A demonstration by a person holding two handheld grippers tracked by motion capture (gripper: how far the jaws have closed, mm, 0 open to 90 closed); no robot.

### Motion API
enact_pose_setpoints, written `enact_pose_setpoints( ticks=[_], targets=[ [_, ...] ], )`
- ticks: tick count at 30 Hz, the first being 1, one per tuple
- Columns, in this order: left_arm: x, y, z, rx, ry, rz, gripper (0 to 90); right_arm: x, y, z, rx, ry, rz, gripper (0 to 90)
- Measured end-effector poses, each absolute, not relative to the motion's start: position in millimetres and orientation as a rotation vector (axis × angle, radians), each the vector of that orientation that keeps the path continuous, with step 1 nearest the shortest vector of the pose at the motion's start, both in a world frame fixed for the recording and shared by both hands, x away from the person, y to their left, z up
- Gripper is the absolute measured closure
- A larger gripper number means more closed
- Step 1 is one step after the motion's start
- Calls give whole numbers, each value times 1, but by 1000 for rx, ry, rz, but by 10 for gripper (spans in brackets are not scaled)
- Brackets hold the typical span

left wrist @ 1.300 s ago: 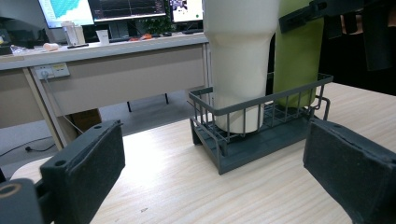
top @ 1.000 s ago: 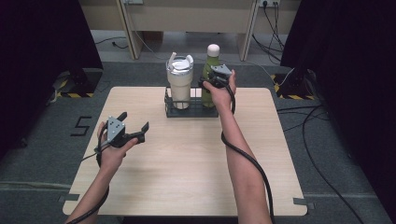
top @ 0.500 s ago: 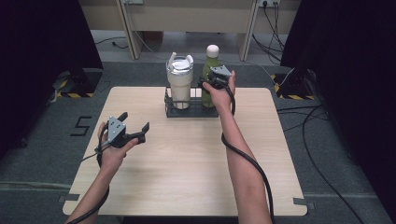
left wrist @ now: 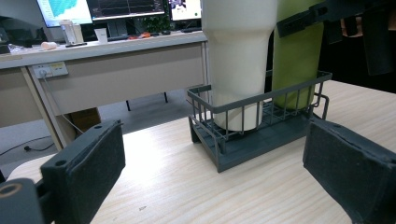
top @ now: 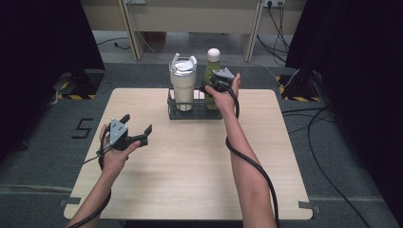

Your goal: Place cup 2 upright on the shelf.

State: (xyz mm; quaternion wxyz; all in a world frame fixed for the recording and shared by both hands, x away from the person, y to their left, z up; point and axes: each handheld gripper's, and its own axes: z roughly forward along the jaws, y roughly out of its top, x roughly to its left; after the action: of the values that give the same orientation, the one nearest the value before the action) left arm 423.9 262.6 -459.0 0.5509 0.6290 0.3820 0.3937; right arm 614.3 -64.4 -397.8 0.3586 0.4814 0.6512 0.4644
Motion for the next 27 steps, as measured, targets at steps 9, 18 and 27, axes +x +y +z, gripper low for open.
enact_pose_setpoints(
  ticks=[9, 18, 27],
  targets=[
    [424, 261, -459, 1491, 901, 931, 48, 608, -67, -395, 1213, 1687, 1193, 113],
    [424, 260, -460, 1495, 902, 930, 48, 598, -71, -394, 1215, 1696, 1205, 110],
    [423, 259, -460, 1495, 901, 928, 47, 587, -76, -398, 1214, 1694, 1196, 109]
  ],
)
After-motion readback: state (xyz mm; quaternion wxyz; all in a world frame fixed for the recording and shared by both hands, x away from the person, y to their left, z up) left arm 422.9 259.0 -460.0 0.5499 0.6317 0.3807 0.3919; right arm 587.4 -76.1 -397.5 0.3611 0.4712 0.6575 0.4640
